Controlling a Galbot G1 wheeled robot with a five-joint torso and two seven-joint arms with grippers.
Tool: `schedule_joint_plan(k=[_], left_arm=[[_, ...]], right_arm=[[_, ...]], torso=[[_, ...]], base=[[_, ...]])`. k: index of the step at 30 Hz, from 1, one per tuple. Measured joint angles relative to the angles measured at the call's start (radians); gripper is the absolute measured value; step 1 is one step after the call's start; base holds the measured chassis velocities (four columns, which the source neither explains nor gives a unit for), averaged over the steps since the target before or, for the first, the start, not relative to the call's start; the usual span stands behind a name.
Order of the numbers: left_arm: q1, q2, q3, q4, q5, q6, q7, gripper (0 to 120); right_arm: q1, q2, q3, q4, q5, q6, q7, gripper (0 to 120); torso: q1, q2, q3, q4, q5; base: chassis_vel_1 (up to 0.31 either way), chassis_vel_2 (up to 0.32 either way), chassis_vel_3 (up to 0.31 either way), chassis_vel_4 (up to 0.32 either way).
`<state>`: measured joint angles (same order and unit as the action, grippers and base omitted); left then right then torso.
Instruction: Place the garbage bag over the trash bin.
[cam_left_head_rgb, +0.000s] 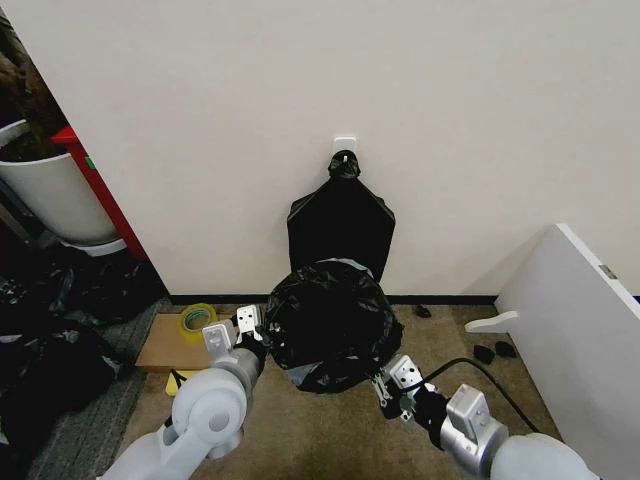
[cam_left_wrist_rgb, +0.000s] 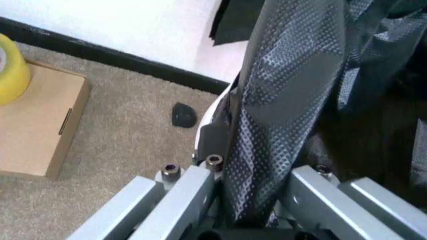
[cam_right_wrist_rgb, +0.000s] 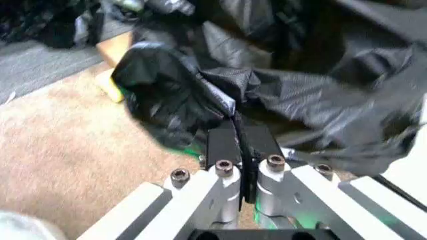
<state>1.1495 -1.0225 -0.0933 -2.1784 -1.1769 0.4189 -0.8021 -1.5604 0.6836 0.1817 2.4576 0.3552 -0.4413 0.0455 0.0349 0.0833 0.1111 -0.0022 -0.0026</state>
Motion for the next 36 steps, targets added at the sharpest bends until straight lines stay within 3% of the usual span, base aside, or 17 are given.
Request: schedule_joint_plan(k=[10,19,25,36], left_arm=[[-0.027,0.009,-0.015,-0.017,-0.087,0.011,-0.033,0],[-0.031,0.010,-0.018,-0.041,-0.162,0.032,-0.063,0],[-0.025,0.002,-0.012,-0.063,-0.193,0.043,-0.084,0],[-0.024,0.004,-0.014,-0.067,-0.224,0.058,-0.107,0]], right_arm=[[-0.024,-0.025,-0.033,-0.092,-0.185,0.095,-0.075,0],[0.006,-0.002,-0.090,-0.236,-0.514,0.287,-0.168,0],[0.046,0.030,-0.129,-0.316,-0.549,0.270,-0.125,0],[0.052,0.049,-0.103,-0.397,-0.569,0.249,-0.090,0]], torso=[[0.000,0.000,0.000,-0.0001,0.0003],[0.000,0.000,0.000,0.0000,0.0000],[0.000,0.000,0.000,0.0000,0.0003],[0.000,0.000,0.000,0.0000,0.0001]], base=[[0.000,0.000,0.000,0.000],[0.000,0.000,0.000,0.000],[0.000,0.000,0.000,0.000],[0.000,0.000,0.000,0.000]])
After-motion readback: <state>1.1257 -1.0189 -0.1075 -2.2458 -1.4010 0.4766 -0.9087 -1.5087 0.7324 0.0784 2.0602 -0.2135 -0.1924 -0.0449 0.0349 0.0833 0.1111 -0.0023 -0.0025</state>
